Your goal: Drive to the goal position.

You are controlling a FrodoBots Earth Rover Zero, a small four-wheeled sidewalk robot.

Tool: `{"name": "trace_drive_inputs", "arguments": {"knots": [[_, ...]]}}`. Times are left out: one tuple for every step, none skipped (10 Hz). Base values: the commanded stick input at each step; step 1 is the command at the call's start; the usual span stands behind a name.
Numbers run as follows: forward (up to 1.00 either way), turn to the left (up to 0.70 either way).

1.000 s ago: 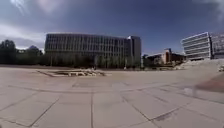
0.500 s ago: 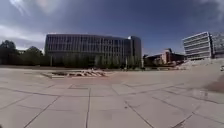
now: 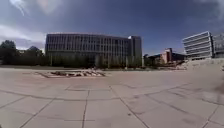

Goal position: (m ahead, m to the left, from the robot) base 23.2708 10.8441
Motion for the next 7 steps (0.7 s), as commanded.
{"name": "trace_drive_inputs", "arguments": {"knots": [[0.50,0.00],[0.50,0.00],[0.50,0.00],[0.50,0.00],[0.50,0.00],[0.50,0.00],[0.50,0.00]]}}
